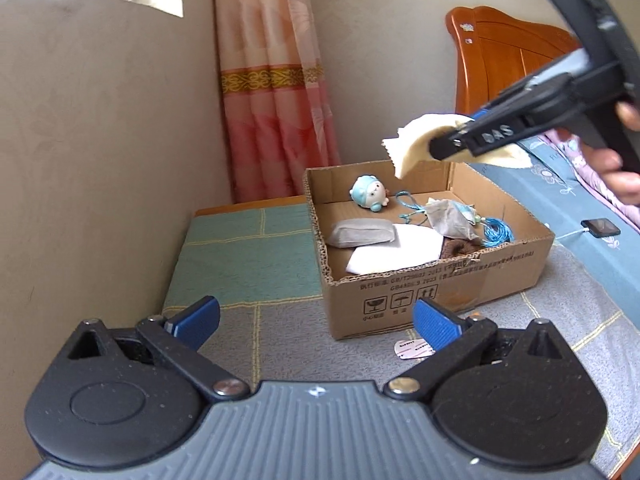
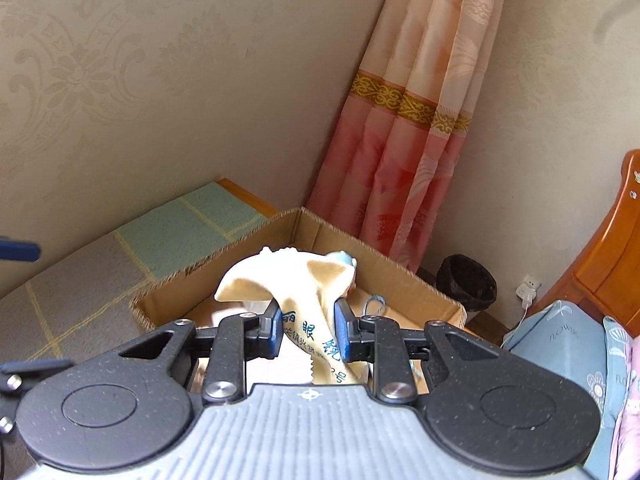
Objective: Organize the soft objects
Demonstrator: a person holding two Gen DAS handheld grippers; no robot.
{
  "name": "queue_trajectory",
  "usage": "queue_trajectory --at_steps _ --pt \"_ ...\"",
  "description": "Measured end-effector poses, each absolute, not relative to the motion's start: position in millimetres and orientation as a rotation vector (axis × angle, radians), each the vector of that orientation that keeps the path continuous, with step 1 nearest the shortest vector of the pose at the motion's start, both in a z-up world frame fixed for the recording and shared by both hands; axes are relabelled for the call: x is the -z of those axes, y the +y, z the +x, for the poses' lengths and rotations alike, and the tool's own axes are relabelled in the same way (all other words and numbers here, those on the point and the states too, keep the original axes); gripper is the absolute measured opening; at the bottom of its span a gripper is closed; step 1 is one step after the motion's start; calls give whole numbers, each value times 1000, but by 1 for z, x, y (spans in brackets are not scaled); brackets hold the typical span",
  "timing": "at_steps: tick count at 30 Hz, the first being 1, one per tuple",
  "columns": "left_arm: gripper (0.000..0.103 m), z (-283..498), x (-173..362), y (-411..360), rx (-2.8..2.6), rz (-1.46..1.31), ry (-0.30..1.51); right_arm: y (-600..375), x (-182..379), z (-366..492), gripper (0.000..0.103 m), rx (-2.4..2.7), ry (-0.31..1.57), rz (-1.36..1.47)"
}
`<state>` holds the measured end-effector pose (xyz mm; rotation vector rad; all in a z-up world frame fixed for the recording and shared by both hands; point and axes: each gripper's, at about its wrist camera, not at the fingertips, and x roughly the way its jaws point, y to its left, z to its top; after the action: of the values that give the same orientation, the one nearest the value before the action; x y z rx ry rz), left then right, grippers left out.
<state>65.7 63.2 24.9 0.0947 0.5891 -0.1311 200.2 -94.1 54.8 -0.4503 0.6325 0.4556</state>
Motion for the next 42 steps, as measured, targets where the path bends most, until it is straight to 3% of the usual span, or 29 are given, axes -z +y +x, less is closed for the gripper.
queue_trajectory --at_steps 7,8,9,11,12,42 --pt "102 65 -19 74 121 55 605 -62 -51 262 31 -435 643 -485" --pt "102 65 -19 76 117 52 606 -58 -49 271 39 -421 645 -480" --pt "102 66 -18 77 115 49 608 -55 -46 278 61 -410 650 -476" --pt "102 66 -17 79 114 43 616 -53 -41 288 92 -376 651 -466" --pt "102 66 -16 79 112 43 620 -53 -39 290 97 -364 650 -455" --pt "102 43 -27 63 49 73 653 -117 -42 146 103 -354 656 -258"
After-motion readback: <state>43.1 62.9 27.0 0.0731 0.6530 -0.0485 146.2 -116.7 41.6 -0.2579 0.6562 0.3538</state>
